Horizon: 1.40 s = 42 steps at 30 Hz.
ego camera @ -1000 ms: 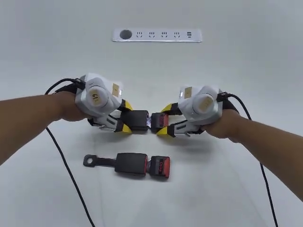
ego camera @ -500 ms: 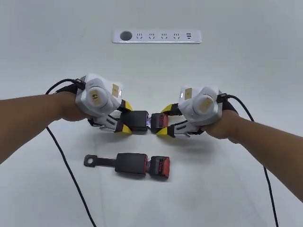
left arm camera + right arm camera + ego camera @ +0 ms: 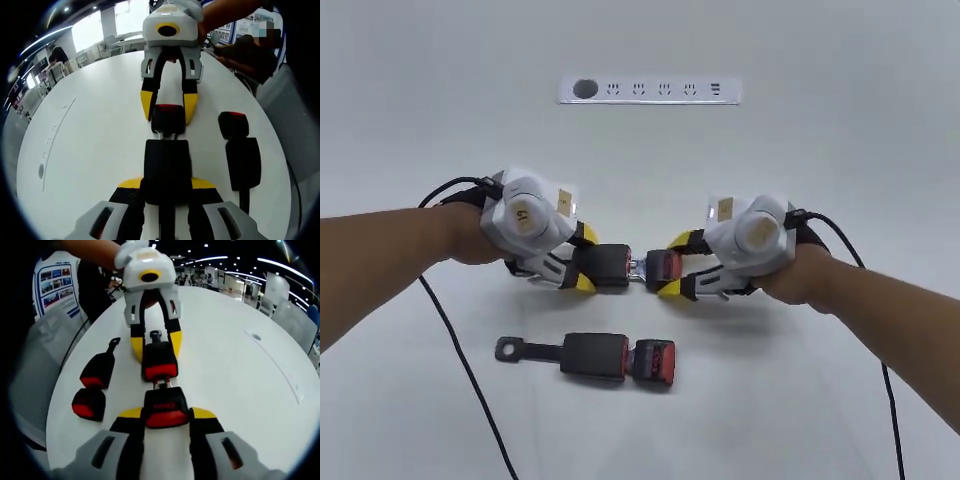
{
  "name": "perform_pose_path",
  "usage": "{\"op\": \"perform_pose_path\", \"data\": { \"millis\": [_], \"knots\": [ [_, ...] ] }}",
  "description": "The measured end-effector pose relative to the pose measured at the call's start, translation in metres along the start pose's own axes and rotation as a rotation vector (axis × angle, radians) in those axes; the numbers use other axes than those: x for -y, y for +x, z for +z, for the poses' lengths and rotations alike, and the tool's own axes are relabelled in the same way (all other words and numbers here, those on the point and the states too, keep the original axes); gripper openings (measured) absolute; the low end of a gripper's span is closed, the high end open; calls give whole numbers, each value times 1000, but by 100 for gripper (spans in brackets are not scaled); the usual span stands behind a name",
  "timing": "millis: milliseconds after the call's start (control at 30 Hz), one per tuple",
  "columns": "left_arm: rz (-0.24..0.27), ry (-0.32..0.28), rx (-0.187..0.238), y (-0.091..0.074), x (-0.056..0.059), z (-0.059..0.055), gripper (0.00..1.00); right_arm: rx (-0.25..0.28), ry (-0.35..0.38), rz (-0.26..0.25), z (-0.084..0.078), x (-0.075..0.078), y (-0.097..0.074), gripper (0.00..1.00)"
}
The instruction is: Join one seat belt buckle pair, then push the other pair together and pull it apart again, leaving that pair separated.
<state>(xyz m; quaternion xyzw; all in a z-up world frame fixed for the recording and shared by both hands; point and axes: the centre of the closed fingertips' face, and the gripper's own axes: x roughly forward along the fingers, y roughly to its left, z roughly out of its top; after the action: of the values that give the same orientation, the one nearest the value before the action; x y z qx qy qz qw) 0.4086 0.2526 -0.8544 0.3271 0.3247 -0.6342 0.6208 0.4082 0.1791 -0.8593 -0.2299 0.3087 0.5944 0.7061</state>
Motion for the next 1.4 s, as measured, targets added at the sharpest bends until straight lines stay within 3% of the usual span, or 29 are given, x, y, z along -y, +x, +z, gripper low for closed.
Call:
{"op": "perform_pose_path", "data": {
  "millis": [567, 1400],
  "knots": [
    [-9, 5, -16, 1, 0, 0, 34, 22, 15, -4, -8, -1, -9, 35],
    [-8, 2, -27, 4, -4, -4, 34, 15, 51, -28, -54, 8, -54, 35]
  ]
}}
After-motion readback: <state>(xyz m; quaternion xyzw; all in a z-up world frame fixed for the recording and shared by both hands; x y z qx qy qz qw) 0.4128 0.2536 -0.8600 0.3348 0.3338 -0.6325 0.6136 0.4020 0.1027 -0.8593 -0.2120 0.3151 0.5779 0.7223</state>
